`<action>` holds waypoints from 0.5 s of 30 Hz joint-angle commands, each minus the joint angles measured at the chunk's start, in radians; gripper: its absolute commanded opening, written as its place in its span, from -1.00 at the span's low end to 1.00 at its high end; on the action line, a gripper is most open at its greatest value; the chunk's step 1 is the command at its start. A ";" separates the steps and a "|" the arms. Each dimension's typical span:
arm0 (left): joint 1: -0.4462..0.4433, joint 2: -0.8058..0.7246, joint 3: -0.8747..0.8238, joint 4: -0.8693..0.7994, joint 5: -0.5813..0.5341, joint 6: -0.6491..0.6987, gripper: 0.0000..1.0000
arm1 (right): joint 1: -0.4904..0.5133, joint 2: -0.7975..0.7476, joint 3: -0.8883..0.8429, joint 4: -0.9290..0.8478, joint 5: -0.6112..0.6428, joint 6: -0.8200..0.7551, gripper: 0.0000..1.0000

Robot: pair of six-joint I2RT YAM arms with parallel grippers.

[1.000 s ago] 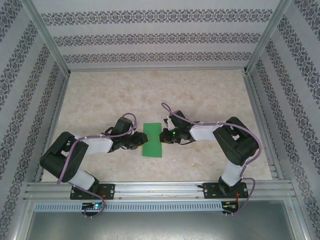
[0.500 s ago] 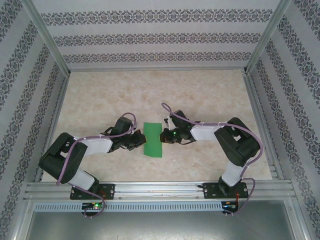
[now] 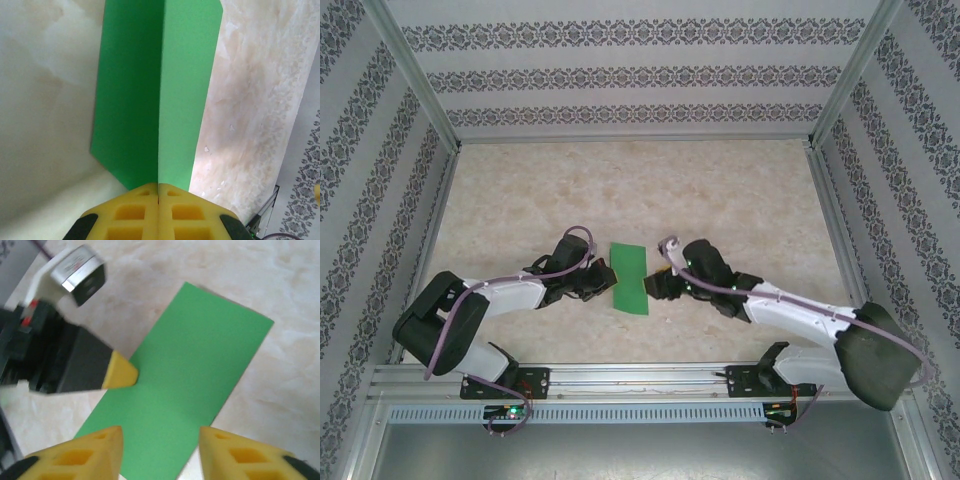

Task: Fold a paper plane with a square sheet of paper (fold left side to right side)
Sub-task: Fold the triangle at the center of the table.

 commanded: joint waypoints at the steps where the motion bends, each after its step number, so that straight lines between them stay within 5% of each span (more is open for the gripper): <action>1: -0.017 -0.022 0.018 -0.025 -0.038 -0.045 -1.00 | 0.123 -0.049 -0.066 0.062 0.187 -0.165 0.20; 8: -0.027 -0.027 0.011 -0.023 -0.042 -0.071 -1.00 | 0.378 0.029 -0.104 0.132 0.434 -0.333 0.58; 15: -0.031 -0.028 0.007 -0.022 -0.045 -0.075 -1.00 | 0.456 0.223 0.011 0.132 0.564 -0.385 0.70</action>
